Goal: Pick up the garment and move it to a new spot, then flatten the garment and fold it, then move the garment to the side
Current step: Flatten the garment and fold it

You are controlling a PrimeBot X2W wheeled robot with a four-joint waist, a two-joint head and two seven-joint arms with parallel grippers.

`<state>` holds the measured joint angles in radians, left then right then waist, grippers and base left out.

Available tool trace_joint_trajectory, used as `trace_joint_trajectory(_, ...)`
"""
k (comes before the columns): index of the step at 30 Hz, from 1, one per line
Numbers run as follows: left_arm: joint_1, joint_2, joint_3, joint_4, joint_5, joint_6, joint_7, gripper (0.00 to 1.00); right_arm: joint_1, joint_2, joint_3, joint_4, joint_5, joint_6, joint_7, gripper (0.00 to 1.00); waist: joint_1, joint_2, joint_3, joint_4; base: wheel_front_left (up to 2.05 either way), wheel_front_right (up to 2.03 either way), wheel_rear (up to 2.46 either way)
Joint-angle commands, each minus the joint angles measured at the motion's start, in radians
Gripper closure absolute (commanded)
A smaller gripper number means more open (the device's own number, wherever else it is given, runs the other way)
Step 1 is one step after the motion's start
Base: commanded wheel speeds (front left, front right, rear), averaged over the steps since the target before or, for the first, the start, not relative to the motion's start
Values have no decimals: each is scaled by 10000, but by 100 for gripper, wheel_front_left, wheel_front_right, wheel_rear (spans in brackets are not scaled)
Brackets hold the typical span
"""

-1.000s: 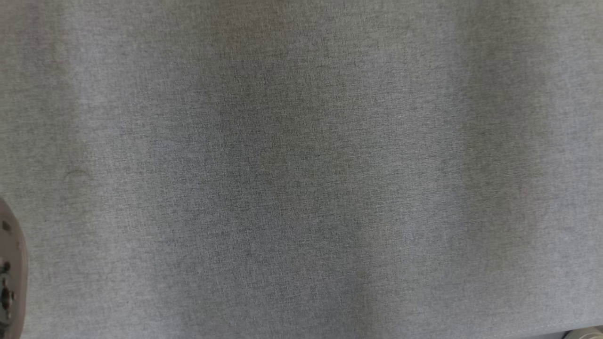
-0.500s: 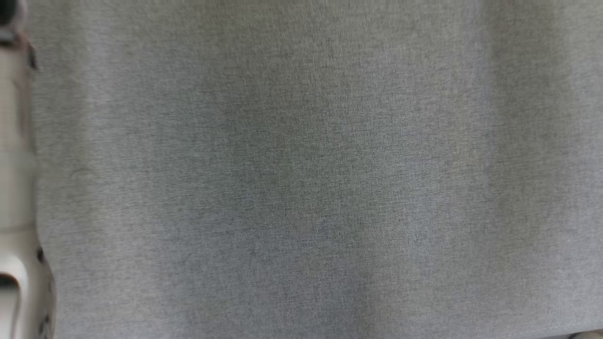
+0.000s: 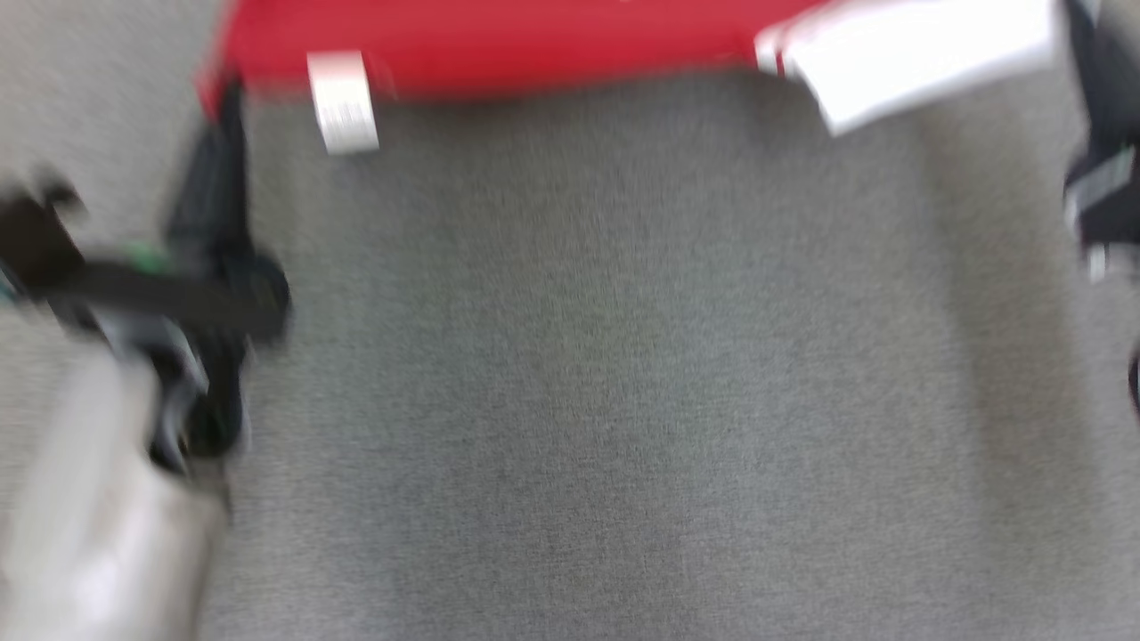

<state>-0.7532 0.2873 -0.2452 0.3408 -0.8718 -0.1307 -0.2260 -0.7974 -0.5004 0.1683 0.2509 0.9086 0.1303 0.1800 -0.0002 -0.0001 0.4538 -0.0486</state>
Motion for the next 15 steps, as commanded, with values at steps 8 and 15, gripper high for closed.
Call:
trace_joint_trajectory(8,3527,-195,-92,-732,-249,462,-214,100,4126,1484,-2359,-2067,-766,10,2397,100,2,1,-2350,279,0,0,0)
trace_joint_trajectory(15,5304,-599,75,-1036,-134,856,-342,100,6439,3354,-3956,-3681,-2311,10,4606,100,2,1,-2998,295,0,0,0)
